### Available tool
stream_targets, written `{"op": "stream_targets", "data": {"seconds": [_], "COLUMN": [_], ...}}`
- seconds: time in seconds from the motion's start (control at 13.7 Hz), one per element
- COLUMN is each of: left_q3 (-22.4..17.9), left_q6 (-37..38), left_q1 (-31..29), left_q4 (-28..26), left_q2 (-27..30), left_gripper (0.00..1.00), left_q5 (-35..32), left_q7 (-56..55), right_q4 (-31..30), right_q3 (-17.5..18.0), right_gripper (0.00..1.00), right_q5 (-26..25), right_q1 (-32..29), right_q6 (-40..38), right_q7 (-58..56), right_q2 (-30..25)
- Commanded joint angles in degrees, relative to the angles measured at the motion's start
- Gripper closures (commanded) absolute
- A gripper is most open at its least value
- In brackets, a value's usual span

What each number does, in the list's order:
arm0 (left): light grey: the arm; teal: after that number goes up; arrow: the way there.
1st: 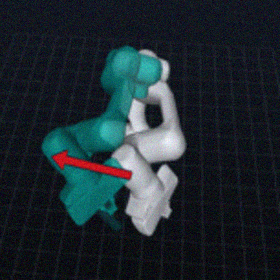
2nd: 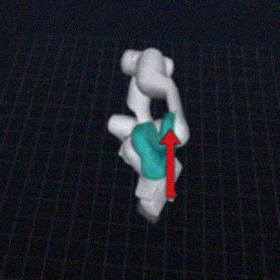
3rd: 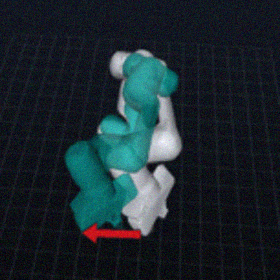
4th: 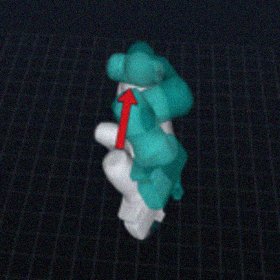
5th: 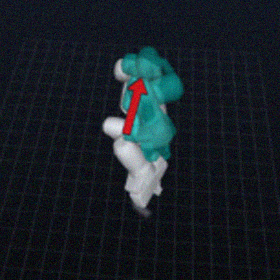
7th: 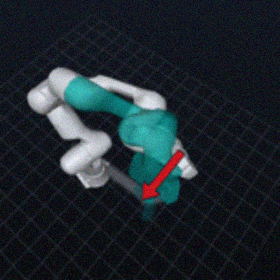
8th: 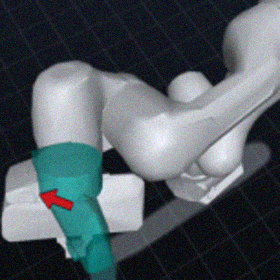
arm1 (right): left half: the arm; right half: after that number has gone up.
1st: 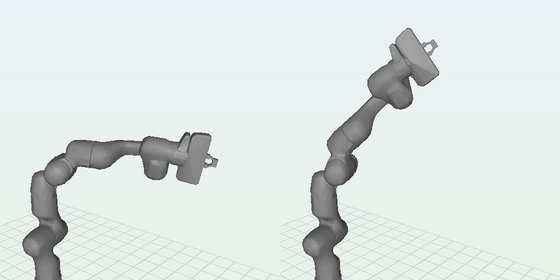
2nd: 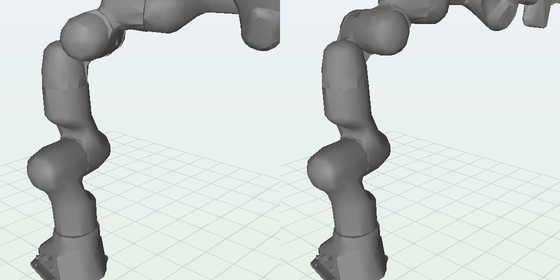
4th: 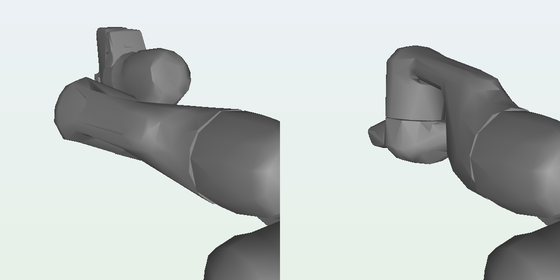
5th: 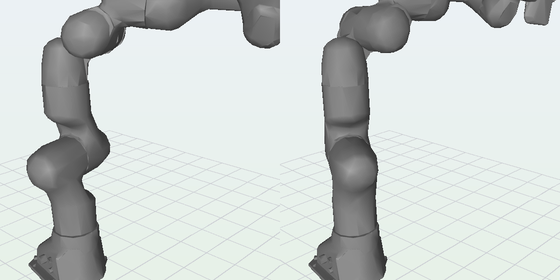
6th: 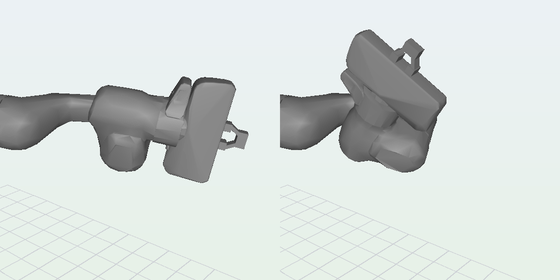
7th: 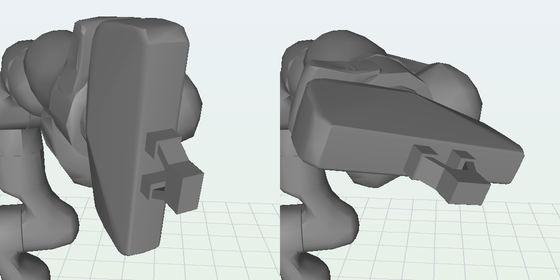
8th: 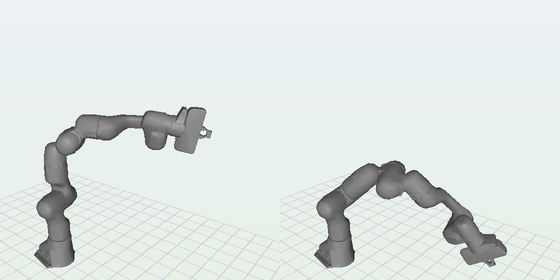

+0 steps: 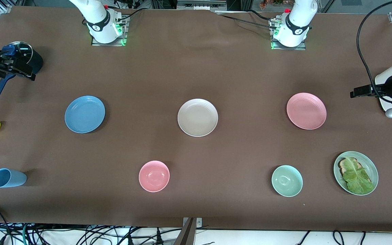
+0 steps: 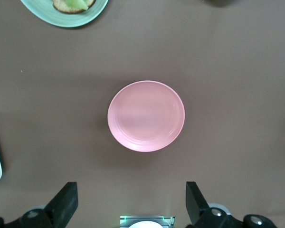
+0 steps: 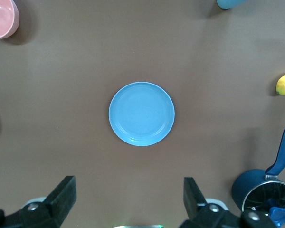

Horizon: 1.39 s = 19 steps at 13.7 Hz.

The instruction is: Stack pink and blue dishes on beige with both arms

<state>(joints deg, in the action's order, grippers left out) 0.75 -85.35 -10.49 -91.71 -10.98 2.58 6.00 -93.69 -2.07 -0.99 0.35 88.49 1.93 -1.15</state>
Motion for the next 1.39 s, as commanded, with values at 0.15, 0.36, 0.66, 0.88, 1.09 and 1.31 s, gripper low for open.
{"op": "stream_targets", "data": {"seconds": [0.15, 0.36, 0.66, 0.88, 1.09, 1.31], "left_q3": [0.22, 0.22, 0.22, 0.31, 0.31, 0.31], "left_q6": [-1.64, -6.39, -15.61, -18.61, -26.86, -34.76], "left_q1": [-2.25, -3.83, -5.76, -6.12, -6.03, -6.03], "left_q4": [0.31, -1.01, -6.53, -8.48, -14.26, -19.45], "left_q2": [-3.43, -6.32, -8.0, -8.96, -8.8, -8.8], "left_gripper": [0.0, 0.0, 0.0, 0.0, 0.0, 0.0], "left_q5": [0.58, 0.58, 0.58, 0.67, 0.93, 1.55], "left_q7": [4.28, 8.14, 12.45, 12.81, 13.25, 13.51], "right_q4": [0.08, 0.08, 0.08, 0.08, 0.0, 0.08], "right_q3": [-0.39, -0.48, -0.48, -0.48, -0.48, -0.48], "right_gripper": [0.0, 0.0, 0.0, 0.0, 0.0, 0.0], "right_q5": [-0.15, -0.15, -0.15, -0.15, -0.15, -0.15], "right_q1": [0.44, 0.44, 0.53, 0.53, 0.44, 0.44], "right_q6": [-0.42, -0.42, -0.42, -0.42, -0.42, -0.42], "right_q7": [-0.7, -0.7, -0.7, -0.7, -0.7, -0.7], "right_q2": [-0.34, -0.34, -0.34, -0.34, -0.34, -0.34]}}
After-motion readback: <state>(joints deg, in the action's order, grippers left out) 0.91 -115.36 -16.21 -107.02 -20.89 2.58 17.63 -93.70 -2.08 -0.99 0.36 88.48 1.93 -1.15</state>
